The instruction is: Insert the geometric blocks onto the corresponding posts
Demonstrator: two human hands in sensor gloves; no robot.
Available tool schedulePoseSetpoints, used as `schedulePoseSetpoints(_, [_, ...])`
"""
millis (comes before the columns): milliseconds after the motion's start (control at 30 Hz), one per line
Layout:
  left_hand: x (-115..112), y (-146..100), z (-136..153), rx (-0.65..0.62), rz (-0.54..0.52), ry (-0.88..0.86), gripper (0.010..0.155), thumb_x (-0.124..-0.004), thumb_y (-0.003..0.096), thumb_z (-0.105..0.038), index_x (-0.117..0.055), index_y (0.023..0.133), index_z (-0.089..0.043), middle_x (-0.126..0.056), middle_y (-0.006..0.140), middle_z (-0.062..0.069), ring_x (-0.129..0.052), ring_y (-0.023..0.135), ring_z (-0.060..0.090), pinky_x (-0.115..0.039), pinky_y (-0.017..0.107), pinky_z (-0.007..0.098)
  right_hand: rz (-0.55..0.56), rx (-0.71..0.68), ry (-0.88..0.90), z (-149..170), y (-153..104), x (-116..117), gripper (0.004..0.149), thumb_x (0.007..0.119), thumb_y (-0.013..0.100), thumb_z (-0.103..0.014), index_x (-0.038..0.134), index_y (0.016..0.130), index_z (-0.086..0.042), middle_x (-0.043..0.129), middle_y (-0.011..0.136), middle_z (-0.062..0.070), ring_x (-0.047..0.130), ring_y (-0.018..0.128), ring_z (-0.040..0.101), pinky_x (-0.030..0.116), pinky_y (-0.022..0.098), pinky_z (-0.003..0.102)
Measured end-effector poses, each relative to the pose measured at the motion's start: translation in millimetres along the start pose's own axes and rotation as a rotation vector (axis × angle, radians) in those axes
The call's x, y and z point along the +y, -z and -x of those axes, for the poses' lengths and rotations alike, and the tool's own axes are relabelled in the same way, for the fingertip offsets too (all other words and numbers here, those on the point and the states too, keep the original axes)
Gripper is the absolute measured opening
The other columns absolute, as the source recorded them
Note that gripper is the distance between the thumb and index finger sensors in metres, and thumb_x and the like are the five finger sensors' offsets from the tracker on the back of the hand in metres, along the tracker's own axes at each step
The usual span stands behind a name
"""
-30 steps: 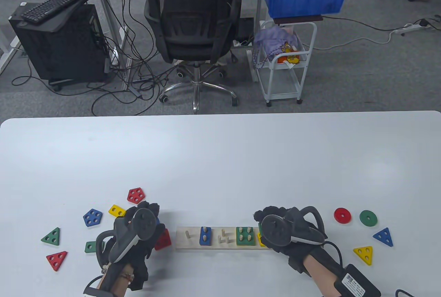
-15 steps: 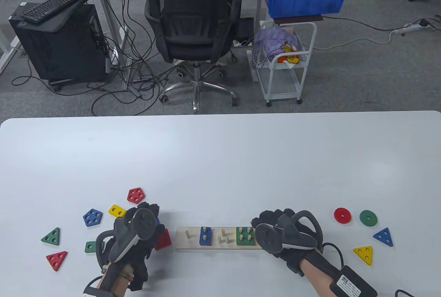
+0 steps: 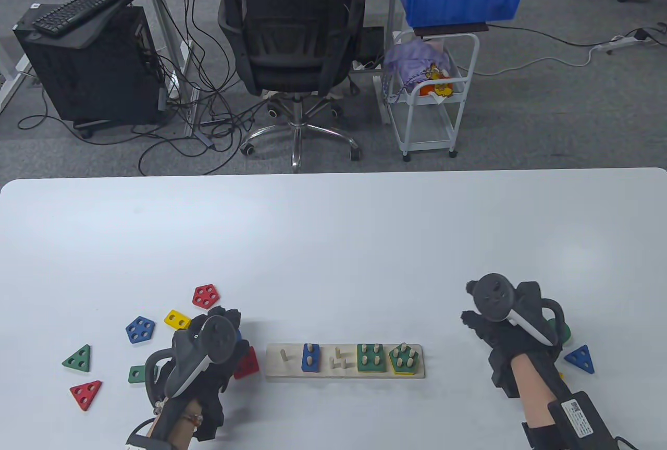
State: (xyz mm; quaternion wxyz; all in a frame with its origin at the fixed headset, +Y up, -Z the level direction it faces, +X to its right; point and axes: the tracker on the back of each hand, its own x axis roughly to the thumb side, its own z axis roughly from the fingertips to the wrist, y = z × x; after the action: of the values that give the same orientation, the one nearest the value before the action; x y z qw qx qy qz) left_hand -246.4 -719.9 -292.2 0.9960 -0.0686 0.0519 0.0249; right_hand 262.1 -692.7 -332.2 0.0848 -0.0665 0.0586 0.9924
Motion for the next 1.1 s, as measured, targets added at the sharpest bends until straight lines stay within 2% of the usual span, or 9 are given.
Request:
schedulePoseSetpoints(133, [0,0,0,0.004,0.001,0.001,0.067,-0.068,0.0407,-0.063,-0.057,0.104,-0.046,-0.056,0.120,-0.014,-0.061,0.114,0.019,-0.051,0.082,0.055,-0.050,0.187,0.015,30,7,7,0.061,0.084,0.049,-0.036,0.067,0.102,-0.011,0.071,0.101,0.023,0.082,0.080,0.046,0.068,0.057,0.065])
schedulePoseSetpoints(267, [0,0,0,0.000,0.003,0.004,0.067,-0.068,0.0406,-0.063,-0.057,0.104,-0.046,-0.056,0.120,-0.014,-0.061,0.114,0.019,-0.051,0.082,0.055,-0.120,0.264,-0.135,36,15,29,0.061,0.086,0.048,-0.036,0.067,0.102,-0.013,0.072,0.102,0.020,0.083,0.079,0.045,0.070,0.055,0.063])
schedulePoseSetpoints(400, [-1,1,0,-0.002,0.001,0.001,0.067,-0.068,0.0406,-0.063,-0.057,0.104,-0.046,-0.056,0.120,-0.014,-0.061,0.114,0.019,-0.051,0.082,0.055,-0.144,0.262,-0.298,26,20,45,0.062,0.086,0.047,-0.039,0.068,0.102,-0.015,0.074,0.102,0.018,0.082,0.081,0.043,0.070,0.056,0.061])
schedulePoseSetpoints(533, [-1,1,0,-0.001,-0.001,-0.001,0.067,-0.068,0.0407,-0.063,-0.057,0.104,-0.046,-0.056,0.120,-0.014,-0.060,0.114,0.019,-0.051,0.082,0.055,-0.154,0.263,-0.359,23,22,53,0.059,0.086,0.047,-0.037,0.071,0.099,-0.015,0.078,0.098,0.018,0.085,0.079,0.039,0.072,0.056,0.059])
schedulePoseSetpoints(833, [-2,1,-1,-0.012,0.000,0.001,0.067,-0.068,0.0406,-0.063,-0.057,0.104,-0.046,-0.055,0.120,-0.014,-0.060,0.114,0.018,-0.050,0.082,0.055,-0.092,0.226,-0.333,24,22,55,0.059,0.090,0.043,-0.040,0.077,0.094,-0.013,0.084,0.091,0.019,0.087,0.071,0.037,0.073,0.055,0.059])
schedulePoseSetpoints(967, [5,0,-2,-0.031,-0.023,-0.055,0.066,-0.068,0.0407,-0.063,-0.056,0.104,-0.047,-0.055,0.120,-0.015,-0.060,0.115,0.018,-0.050,0.082,0.055,-0.096,0.193,-0.309,23,17,53,0.061,0.091,0.041,-0.041,0.077,0.093,-0.013,0.084,0.091,0.018,0.087,0.071,0.037,0.073,0.055,0.060])
schedulePoseSetpoints(1100, [15,-1,-10,-0.059,-0.031,-0.142,0.067,-0.067,0.0411,-0.064,-0.055,0.105,-0.047,-0.055,0.120,-0.015,-0.060,0.115,0.018,-0.051,0.082,0.055,-0.051,0.119,-0.280,11,10,44,0.062,0.092,0.041,-0.042,0.076,0.094,-0.014,0.084,0.092,0.018,0.087,0.071,0.037,0.073,0.055,0.060])
